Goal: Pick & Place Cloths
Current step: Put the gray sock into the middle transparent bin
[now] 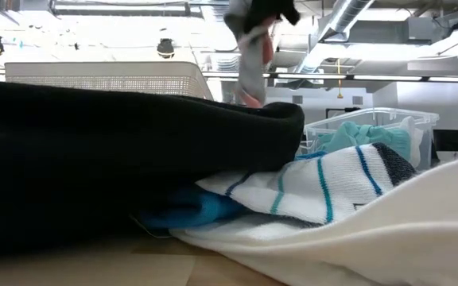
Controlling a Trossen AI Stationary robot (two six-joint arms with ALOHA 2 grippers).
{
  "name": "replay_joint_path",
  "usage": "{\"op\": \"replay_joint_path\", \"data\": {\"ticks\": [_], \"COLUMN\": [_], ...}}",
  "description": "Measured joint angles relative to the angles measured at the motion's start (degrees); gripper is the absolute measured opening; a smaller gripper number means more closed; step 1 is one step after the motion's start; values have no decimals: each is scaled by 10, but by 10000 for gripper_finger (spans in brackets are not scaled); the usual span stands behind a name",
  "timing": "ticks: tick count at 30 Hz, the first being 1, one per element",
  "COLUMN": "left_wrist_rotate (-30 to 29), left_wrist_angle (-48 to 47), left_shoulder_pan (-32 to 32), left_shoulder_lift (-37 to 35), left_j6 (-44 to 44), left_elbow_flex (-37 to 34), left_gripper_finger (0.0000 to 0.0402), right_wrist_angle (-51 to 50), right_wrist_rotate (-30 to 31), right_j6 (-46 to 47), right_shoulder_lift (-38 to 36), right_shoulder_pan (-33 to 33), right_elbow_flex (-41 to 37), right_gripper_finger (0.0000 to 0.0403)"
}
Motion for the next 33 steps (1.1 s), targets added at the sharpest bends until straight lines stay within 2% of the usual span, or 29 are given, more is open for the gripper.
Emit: {"op": "replay_joint_path", "data": {"ticks": [4,13,16,23,28,33], "left_wrist_rotate": [0,1,1,1,1,1], "left_wrist_angle": [-12,-59,-57,-55,-55,-55], "left_shoulder_pan": [0,0,0,0,0,0], "left_shoulder_lift": [-7,-60,-78,-101,-103,-102], "left_j6": [-1,-45,-45,-45,-45,-40], "left_elbow_flex": [0,-1,-1,-1,-1,-6], "left_gripper_finger": [98,99,99,99,99,99], "right_wrist_angle": [1,173,194,201,191,186], "right_wrist_rotate": [-45,-182,-198,-239,-246,-264], "right_j6": [-6,18,18,18,46,37], "right_shoulder_lift": [21,26,29,87,102,81], "right_shoulder_pan": [-43,-74,-73,-81,-77,-76], "right_elbow_flex": [-44,-226,-254,-259,-259,-258], "right_gripper_finger": [1,1,0,8,53,131]}}
